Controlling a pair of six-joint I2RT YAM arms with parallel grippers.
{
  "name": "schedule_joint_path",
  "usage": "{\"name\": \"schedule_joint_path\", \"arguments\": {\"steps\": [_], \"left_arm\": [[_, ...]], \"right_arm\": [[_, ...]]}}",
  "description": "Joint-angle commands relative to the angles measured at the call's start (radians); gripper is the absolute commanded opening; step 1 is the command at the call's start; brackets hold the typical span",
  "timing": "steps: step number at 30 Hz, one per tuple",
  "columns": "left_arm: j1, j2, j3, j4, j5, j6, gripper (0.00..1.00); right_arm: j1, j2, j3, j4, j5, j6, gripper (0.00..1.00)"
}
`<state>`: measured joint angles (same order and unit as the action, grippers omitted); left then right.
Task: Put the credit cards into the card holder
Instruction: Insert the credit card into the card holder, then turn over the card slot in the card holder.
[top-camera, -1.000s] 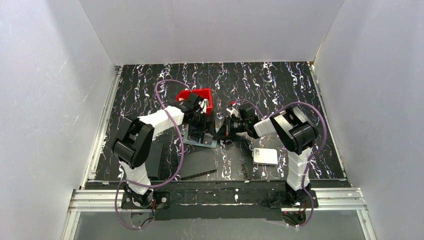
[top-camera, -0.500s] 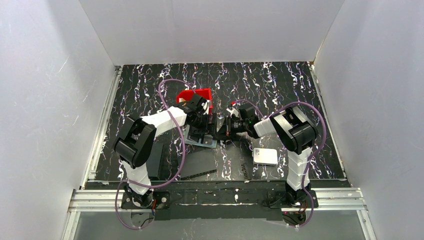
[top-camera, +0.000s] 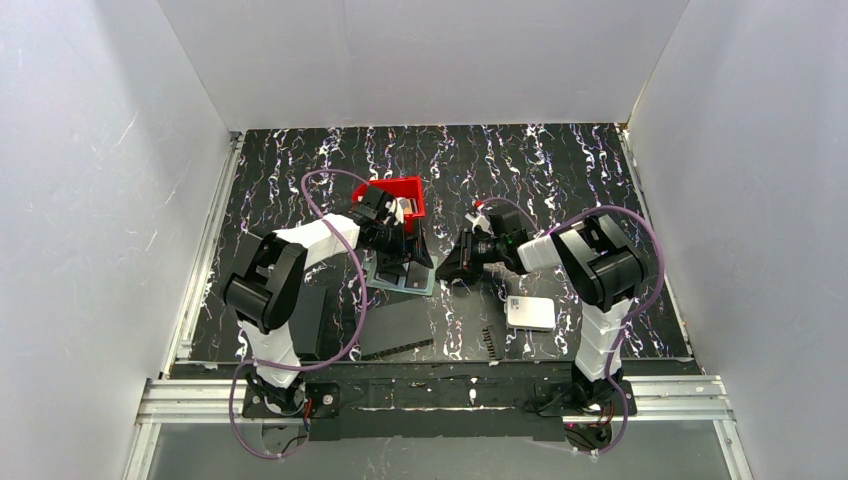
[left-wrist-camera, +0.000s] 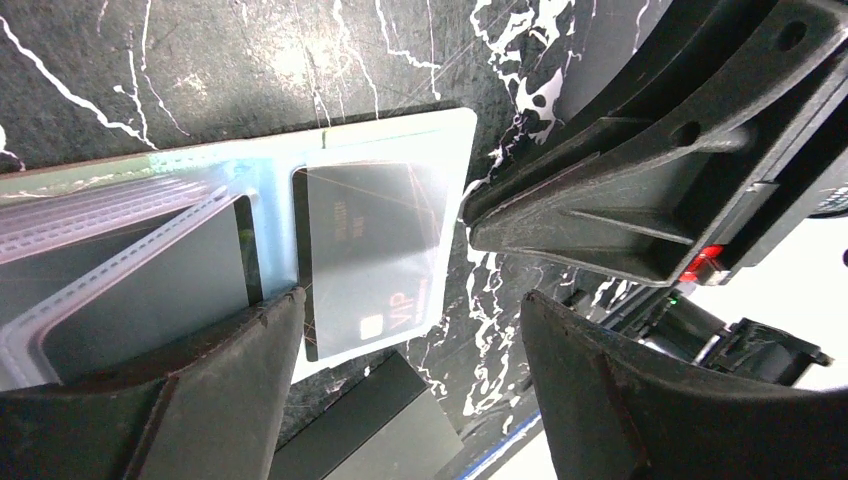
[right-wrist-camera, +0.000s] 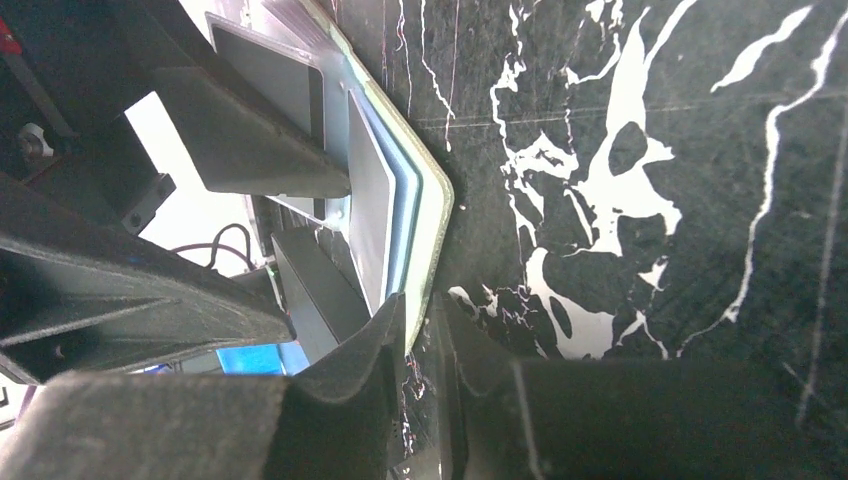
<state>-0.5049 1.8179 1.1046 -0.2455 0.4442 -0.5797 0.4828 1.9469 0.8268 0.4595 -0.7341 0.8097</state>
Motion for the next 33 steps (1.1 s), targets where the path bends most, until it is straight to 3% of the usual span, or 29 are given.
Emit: {"name": "schedule_joint_path", "arguments": {"steps": [1,15,33], "left_arm": [[0.009,-0.012,-0.055,0.055,0.073,-0.051,0.77],[0.016,-0.005,-0.053,0.029,0.060,-0.039,0.76],[0.016,-0.005,-0.063,0.044,0.071,-0.048,0.76]], "right_arm": [[0.002,-0.028,-0.016,0.036,-0.005,0.019,0.25],[0.028,0.025,-0.002,0.203,-0.052,0.134,0.30],[0.046,0.010,0.019,0.107,-0.019,0.075,0.34]]}}
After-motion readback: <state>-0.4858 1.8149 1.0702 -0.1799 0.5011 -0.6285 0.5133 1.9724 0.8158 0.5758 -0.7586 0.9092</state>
